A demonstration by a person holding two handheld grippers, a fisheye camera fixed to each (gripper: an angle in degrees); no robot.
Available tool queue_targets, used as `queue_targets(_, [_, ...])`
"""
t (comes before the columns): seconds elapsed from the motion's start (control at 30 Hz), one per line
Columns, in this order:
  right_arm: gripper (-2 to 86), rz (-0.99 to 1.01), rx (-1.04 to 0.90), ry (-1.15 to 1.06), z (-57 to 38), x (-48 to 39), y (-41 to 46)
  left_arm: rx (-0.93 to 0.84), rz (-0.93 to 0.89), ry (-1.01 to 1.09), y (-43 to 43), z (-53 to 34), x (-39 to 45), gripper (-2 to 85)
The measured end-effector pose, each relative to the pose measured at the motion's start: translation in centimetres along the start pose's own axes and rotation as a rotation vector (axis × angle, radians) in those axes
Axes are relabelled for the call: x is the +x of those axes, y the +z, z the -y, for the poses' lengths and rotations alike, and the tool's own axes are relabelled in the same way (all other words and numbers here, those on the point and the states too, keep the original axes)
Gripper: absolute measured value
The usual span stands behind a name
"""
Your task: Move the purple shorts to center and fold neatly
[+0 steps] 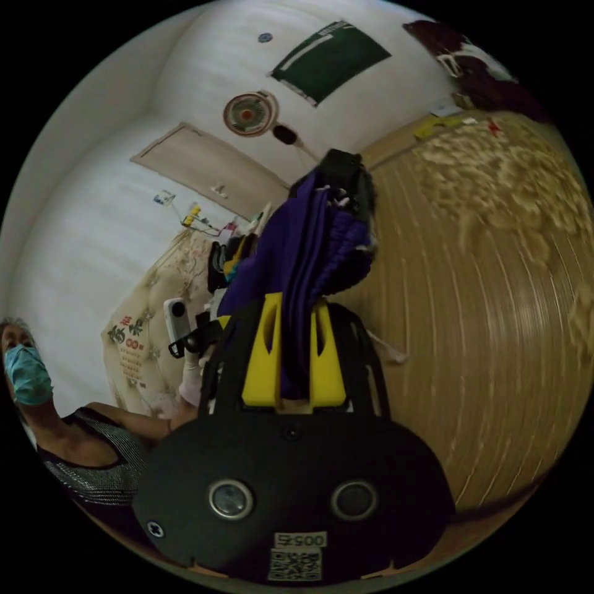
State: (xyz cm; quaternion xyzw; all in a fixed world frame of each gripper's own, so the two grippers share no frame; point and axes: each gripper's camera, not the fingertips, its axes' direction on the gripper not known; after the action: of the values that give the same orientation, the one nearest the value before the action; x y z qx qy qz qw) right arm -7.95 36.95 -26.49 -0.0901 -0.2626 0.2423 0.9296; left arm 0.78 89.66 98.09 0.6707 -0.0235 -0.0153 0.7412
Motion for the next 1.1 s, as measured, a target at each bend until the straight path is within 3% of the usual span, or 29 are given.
queue_targets(0.23, [5.5,0.075,0.044,-0.081,11.8,-0.7,12.3,0.064,0.162,0.102,-9.6,9.1,-3.5,7.1])
queue_targets(0.43, [6.3,0.050,0.028,0.077,20.5,4.4,26.0,0.014,0.297,-0.033,-13.5,17.3,-12.0,7.6])
queue_targets(0.5, [6.1,-0.006,-0.022,0.143,21.8,6.5,30.6,-0.083,0.381,-0.140,-13.3,18.4,-16.1,8.1])
queue_targets(0.67, [5.4,0.013,-0.045,0.080,23.1,9.1,37.5,0.041,0.258,-0.188,-17.2,16.1,-19.9,8.9])
queue_targets(0.87, [5.3,-0.087,0.019,-0.065,22.3,8.7,40.3,0.205,0.284,-0.066,-24.3,11.2,-17.4,3.7])
queue_targets(0.97, [1.1,-0.156,0.072,-0.213,23.3,5.7,43.4,0.191,0.293,0.044,-25.4,10.6,-15.2,0.4])
queue_targets(1.1, [-0.7,-0.239,0.013,-0.357,26.3,2.5,51.3,0.040,0.467,0.129,-24.1,10.9,-13.9,-0.5])
